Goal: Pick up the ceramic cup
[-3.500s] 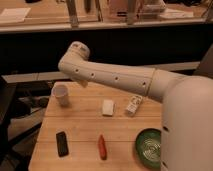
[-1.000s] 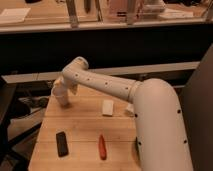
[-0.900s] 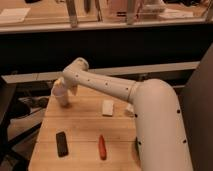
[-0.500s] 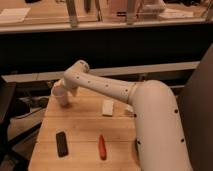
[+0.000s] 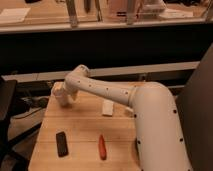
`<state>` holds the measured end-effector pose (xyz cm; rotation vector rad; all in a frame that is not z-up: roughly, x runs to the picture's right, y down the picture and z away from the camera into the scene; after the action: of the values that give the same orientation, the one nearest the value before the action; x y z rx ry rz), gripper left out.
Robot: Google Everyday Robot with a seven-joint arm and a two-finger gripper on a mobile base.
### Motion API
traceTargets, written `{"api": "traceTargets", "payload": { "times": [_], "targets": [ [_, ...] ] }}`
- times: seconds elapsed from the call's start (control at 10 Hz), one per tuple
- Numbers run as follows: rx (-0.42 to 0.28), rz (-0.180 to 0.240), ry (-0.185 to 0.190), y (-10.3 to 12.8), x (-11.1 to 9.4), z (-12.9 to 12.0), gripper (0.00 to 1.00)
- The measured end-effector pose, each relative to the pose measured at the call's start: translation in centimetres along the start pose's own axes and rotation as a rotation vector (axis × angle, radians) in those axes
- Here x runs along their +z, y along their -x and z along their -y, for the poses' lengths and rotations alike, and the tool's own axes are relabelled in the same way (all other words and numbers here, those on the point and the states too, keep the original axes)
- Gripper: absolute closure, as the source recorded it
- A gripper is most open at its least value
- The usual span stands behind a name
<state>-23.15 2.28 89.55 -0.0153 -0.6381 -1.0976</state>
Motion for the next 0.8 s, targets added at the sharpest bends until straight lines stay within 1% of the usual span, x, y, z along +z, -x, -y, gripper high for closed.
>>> {"api": "traceTargets", "payload": {
  "times": [0.6, 0.7, 0.8],
  "targets": [
    [-0.003, 0.004, 0.002, 1.0, 0.9, -0.7, 0.20],
    [-0.002, 0.005, 0.002, 1.1, 1.0, -0.7, 0.22],
    [-0.001, 0.004, 0.003, 1.2, 1.1, -0.7, 0.28]
  ]
}}
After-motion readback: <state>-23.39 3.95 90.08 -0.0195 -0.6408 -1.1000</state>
